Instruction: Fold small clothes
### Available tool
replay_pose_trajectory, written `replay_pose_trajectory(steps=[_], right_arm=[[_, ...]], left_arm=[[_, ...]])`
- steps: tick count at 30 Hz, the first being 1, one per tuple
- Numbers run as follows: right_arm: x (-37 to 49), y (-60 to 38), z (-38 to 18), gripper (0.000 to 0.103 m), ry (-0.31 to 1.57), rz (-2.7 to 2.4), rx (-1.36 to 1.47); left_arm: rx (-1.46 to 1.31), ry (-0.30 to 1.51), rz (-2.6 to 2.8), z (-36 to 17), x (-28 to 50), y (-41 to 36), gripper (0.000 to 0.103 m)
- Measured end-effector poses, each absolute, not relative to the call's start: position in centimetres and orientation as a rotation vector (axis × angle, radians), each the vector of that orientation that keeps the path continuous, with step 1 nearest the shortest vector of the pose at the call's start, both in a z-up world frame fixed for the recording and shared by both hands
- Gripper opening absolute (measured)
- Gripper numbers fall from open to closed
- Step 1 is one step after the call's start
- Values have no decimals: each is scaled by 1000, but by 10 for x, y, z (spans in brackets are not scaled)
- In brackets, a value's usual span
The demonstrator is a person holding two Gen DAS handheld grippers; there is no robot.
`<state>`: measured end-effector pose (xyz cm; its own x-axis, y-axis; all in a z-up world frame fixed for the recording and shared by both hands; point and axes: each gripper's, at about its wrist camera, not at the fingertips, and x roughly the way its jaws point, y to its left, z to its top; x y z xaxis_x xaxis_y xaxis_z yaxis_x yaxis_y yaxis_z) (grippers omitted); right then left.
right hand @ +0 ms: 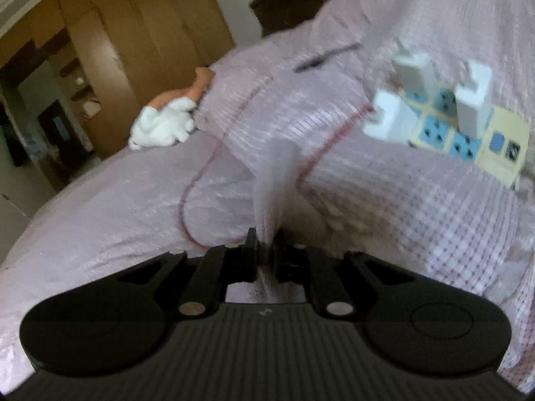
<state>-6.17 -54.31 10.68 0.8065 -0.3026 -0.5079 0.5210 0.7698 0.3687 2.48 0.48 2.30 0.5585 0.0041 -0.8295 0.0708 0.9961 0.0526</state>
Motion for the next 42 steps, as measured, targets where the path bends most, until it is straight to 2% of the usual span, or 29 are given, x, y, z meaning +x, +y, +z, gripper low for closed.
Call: replay_pose_trajectory(steps=[19, 42], right_arm=[[-21, -391, 194, 7, 508, -187, 407], [35, -241, 208, 6, 563, -35, 419]], left_arm=[[-6, 903, -56, 62, 15, 42, 102], [-49, 852, 15, 69, 2, 101, 102]])
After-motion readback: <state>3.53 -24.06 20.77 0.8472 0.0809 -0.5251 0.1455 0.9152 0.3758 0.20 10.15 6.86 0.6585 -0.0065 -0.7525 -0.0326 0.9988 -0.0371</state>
